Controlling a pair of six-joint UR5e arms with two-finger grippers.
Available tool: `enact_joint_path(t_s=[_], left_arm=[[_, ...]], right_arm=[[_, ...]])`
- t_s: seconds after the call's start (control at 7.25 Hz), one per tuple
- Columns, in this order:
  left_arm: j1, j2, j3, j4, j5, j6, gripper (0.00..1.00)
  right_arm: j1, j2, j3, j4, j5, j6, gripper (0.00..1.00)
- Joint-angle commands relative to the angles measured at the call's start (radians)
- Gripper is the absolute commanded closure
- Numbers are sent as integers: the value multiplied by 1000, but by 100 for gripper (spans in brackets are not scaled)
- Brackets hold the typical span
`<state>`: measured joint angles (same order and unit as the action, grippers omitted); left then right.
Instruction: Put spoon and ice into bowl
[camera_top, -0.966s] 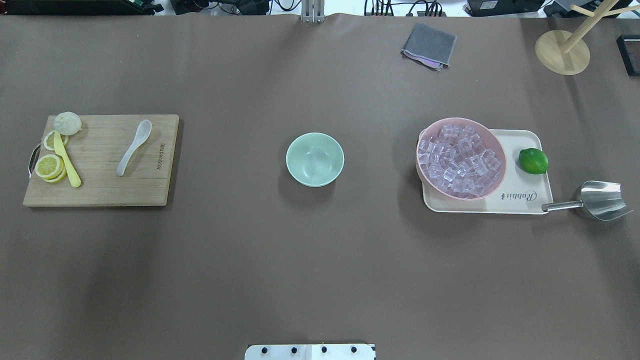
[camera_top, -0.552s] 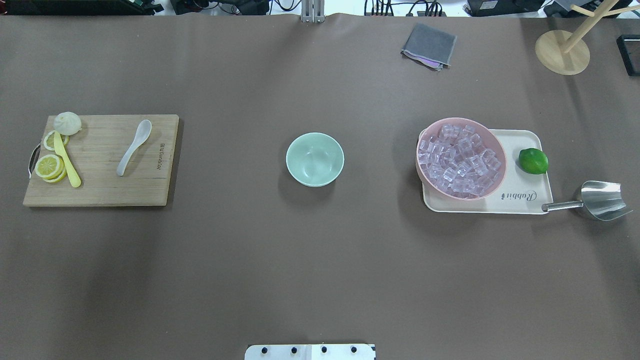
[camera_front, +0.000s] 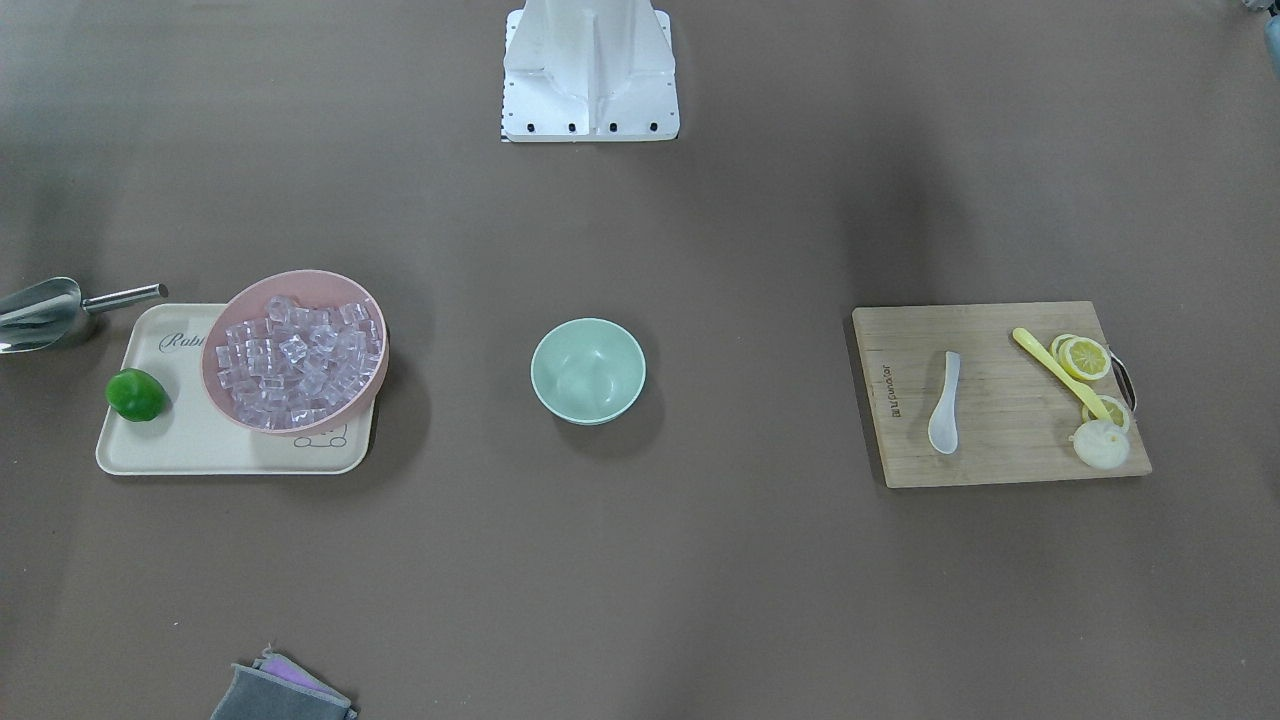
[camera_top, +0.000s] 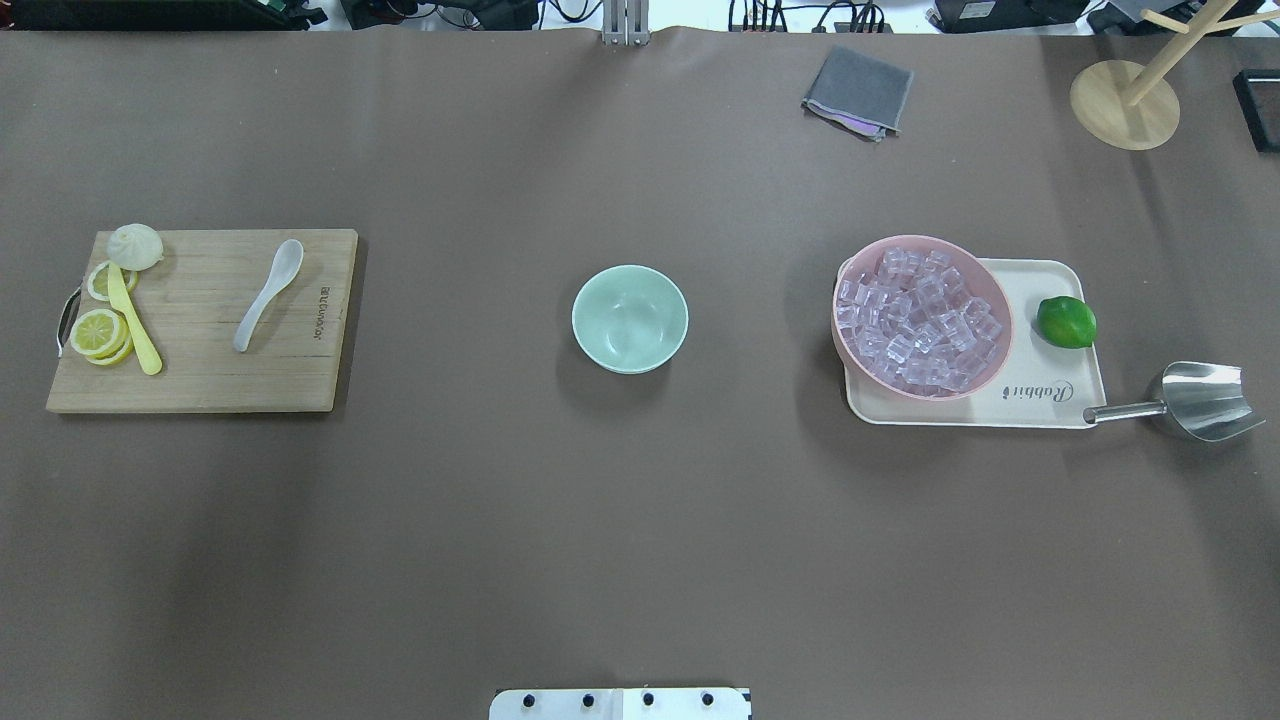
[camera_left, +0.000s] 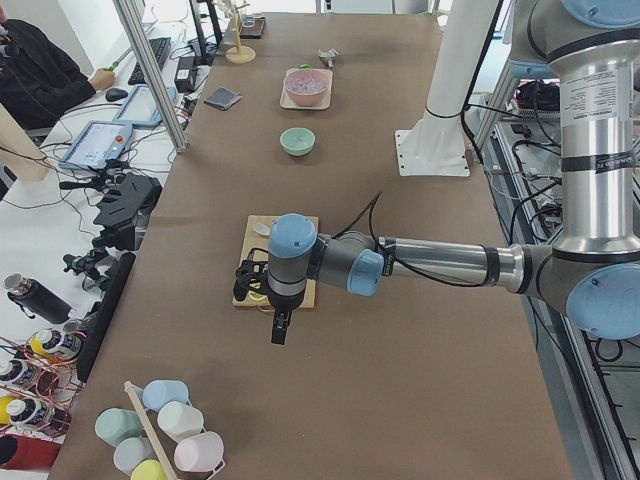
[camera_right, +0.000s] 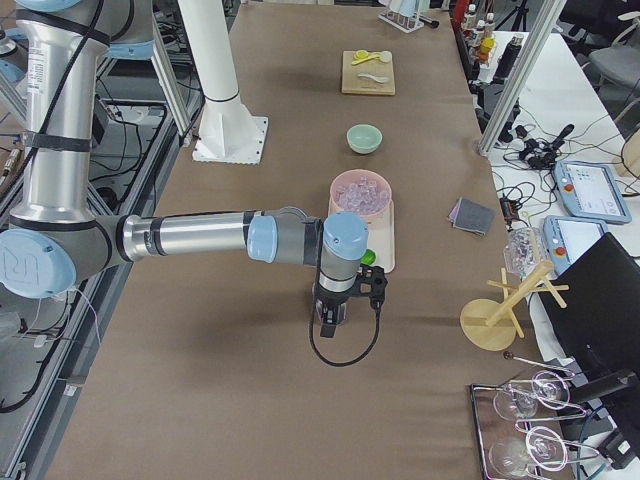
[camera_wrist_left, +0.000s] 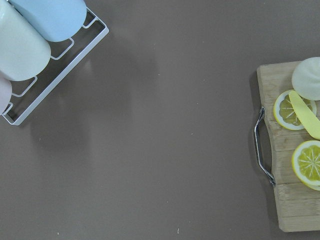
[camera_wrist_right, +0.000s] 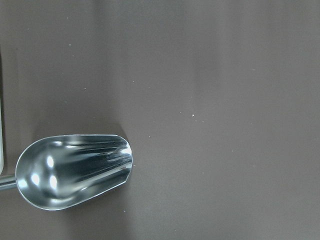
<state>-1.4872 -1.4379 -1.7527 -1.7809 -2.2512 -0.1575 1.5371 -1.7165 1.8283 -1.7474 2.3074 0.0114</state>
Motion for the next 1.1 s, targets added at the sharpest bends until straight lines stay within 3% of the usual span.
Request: enact_joint_path(t_s=[0.0,0.97], left_arm=[[-1,2,4,0,4,1,2],[1,-1,15,-2,4,9,2]], right_arm=[[0,0,0,0,1,-1,0],[0,9,2,0,3,5,0]])
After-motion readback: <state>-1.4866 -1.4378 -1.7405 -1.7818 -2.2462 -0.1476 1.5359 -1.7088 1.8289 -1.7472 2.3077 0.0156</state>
